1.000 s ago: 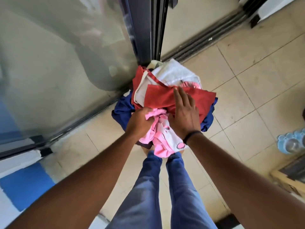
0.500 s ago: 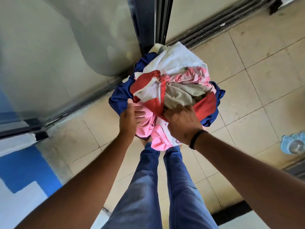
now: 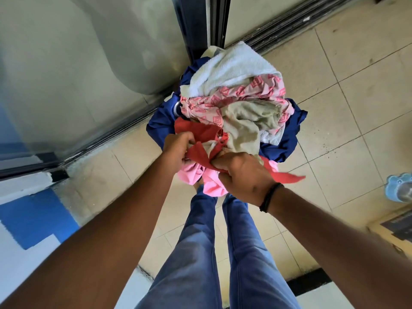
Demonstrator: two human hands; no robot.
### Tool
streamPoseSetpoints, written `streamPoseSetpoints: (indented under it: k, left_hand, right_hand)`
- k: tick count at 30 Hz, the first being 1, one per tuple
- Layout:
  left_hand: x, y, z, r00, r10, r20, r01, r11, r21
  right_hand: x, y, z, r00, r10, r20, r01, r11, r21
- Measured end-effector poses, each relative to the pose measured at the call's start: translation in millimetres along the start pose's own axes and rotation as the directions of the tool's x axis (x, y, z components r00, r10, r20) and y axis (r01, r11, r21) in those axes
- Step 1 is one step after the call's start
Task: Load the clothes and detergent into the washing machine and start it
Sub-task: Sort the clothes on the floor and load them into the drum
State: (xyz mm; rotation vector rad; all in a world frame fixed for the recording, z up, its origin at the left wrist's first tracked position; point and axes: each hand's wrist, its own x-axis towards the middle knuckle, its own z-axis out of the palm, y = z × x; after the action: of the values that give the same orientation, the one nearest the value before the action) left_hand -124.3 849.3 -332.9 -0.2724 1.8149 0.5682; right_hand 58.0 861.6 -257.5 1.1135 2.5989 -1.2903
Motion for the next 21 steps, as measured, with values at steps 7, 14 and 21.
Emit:
streamPoseSetpoints:
  k: [7,14,21]
  left_hand:
    - [10,-23,0,0.978,0.086,-0.19,-0.079,0.996,0.041]
    - [-20,-50,13,0.937,0.317,-0.145,-0.307,0.947,0.092]
    - [-71,-90,53,0.821,0.56,-0.105,-0.565,0.825,-0.015]
  right_hand:
    - [-23,6,12,0.962,0.098,0.256,-0.138,0.98,0.141]
    - [-16,0,23,0.914,0.397,0.081,-0.405,0.897,0.178]
    - [22,5,7,0.824,0.556,-0.104,-0.476,0.781,0.405]
